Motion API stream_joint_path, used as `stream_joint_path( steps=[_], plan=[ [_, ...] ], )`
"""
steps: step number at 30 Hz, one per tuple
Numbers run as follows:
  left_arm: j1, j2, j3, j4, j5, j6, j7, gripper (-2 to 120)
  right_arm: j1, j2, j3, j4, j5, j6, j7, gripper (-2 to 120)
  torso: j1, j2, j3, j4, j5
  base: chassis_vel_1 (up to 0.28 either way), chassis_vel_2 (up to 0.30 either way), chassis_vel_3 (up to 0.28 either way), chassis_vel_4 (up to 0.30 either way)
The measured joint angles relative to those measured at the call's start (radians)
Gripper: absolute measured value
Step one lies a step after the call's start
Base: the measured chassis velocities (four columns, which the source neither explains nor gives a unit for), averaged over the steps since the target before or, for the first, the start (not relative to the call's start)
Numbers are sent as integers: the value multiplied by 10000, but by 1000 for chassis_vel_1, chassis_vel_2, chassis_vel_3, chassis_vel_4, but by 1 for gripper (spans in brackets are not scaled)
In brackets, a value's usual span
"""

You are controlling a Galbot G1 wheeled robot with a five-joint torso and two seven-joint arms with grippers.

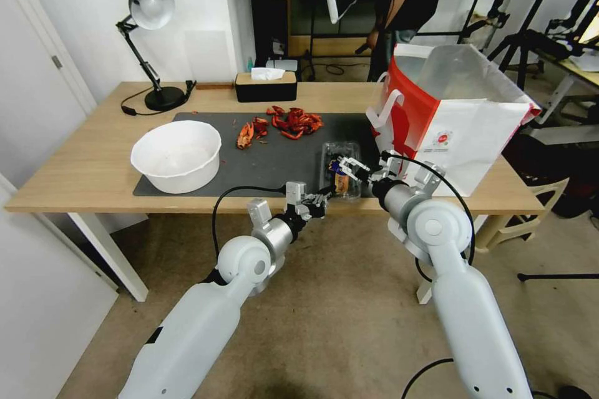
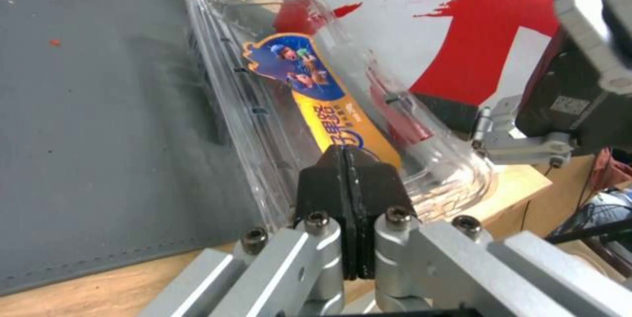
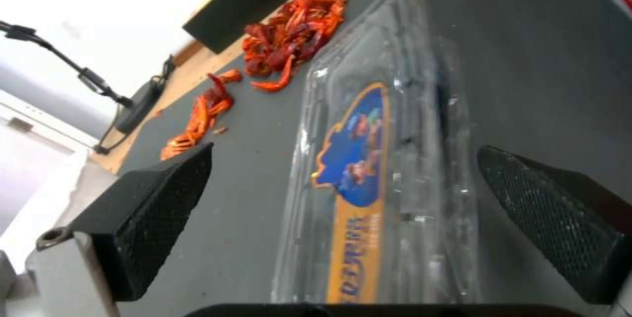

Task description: Close the takeout container lid, then place the container into the takeout bag.

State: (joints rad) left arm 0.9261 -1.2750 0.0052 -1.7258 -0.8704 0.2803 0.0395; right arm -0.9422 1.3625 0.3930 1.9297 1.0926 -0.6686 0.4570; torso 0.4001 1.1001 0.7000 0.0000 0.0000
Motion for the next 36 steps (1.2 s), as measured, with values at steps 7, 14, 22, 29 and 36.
stream_joint_path(
  steps=[7,14,22,29,36],
  plan=[
    [-17,1,-4,13,1,-11,-3,0,131,53,-86,-164,60,-294,428,100,0,-1,0,0,0,0,0,0,0],
    [-54,-2,-2,36,1,-19,-4,0,329,198,-219,-456,253,-596,903,100,0,-1,0,0,-1,0,0,0,0],
    [-94,29,0,43,-18,-26,-4,0,642,407,-395,-865,778,-637,1576,100,0,-1,0,1,-1,0,0,0,0],
    [-118,39,4,36,-57,-40,-3,0,852,500,-460,-1114,1054,-621,2048,80,-3,0,-2,-1,-3,0,0,0,0],
    [-145,26,21,50,-79,-41,8,0,869,540,-458,-1184,1158,-618,2213,59,-3,0,-2,-3,-1,0,0,0,0]
  ],
)
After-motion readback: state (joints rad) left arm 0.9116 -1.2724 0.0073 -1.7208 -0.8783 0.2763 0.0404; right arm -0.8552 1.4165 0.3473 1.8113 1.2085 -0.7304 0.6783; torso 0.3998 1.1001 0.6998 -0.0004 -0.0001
